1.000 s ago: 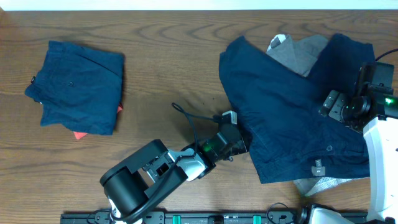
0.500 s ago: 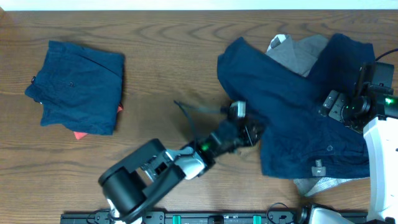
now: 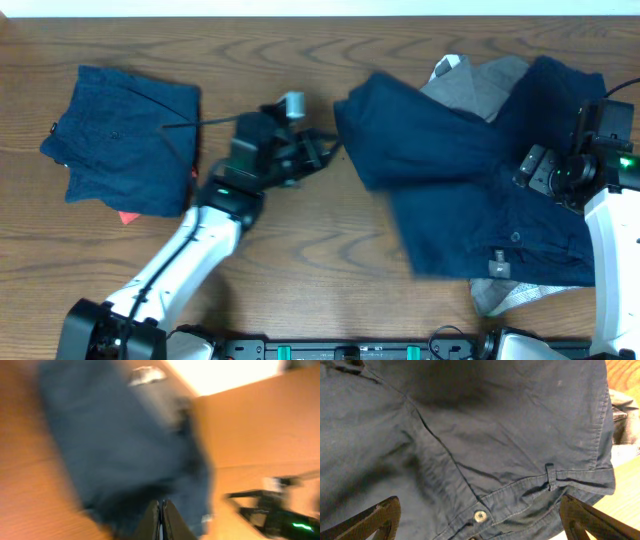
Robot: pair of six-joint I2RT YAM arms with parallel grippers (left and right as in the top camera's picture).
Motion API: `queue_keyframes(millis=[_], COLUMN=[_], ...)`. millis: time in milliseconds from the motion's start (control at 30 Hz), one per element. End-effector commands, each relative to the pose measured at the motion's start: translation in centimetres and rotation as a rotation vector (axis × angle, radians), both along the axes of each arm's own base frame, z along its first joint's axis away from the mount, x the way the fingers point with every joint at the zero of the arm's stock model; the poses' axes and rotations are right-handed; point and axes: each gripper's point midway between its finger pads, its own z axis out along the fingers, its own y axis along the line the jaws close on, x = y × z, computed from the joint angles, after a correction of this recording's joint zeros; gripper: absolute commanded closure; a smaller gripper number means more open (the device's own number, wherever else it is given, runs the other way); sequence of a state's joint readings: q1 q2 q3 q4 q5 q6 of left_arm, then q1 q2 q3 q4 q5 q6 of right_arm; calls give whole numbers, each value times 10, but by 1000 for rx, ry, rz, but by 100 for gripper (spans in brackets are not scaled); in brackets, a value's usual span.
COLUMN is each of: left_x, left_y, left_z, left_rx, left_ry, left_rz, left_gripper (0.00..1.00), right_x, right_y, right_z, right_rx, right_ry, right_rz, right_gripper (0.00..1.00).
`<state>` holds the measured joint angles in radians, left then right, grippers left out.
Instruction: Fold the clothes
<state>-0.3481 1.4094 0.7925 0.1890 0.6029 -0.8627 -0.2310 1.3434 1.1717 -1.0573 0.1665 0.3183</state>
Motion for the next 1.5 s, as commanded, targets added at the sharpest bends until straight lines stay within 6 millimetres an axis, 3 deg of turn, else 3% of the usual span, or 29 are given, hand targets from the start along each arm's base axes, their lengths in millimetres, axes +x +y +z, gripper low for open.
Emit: queue_keyframes(millis=[0, 67, 167, 200, 267, 300, 367, 567, 733, 967, 1000, 1067, 1100, 1200, 1300, 1367, 1467], left_x=[5, 2, -14, -22, -37, -45, -59, -98, -120, -127, -124, -119, -116, -102, -81, -64, -40], left_y=[42, 53, 46, 43, 34, 29, 15, -36, -89, -153, -161, -168, -169, -168, -156, -141, -98], left_z=[3, 3, -10, -19, -40, -50, -68, -120, -153, -170, -169, -162, -158, -132, -87, -39, 56], left_rx=[73, 53, 58, 74, 120, 148, 193, 301, 279, 161, 133, 93, 79, 16, -63, -159, -302], left_ry=[-61, -28, 60, 104, 186, 221, 263, 356, 377, 266, 243, 210, 193, 133, 46, -1, -137], left_rz=[14, 16, -21, -31, -55, -68, -109, -240, -321, -372, -372, -369, -366, -385, -407, -410, -419], left_gripper=[94, 94, 94, 86, 48, 38, 29, 25, 24, 26, 35, 81, 94, 94, 94, 94, 94], right_x=[1, 1, 1, 1, 1, 1, 1, 1, 0, 0, 0, 0, 0, 0, 0, 0, 0], right_y=[-5, -5, -5, -5, -5, -5, -5, -5, -5, -5, -5, -5, -5, -5, -5, -5, -5], right_z=[5, 5, 5, 5, 5, 5, 5, 5, 5, 5, 5, 4, 4, 4, 4, 4, 4], right_rx=[-7, -8, -8, -8, -7, -7, -7, -7, -7, -6, -6, -6, -6, -6, -7, -7, -7], right_ry=[-12, -14, -14, -14, -14, -14, -13, -13, -11, -10, -10, -9, -9, -9, -9, -9, -10], right_rz=[-7, -7, -7, -7, -7, -7, -7, -7, -7, -7, -7, -7, -7, -7, -7, -7, -7], right_gripper=[1, 1, 1, 1, 1, 1, 1, 1, 1, 1, 1, 1, 1, 1, 1, 1, 1])
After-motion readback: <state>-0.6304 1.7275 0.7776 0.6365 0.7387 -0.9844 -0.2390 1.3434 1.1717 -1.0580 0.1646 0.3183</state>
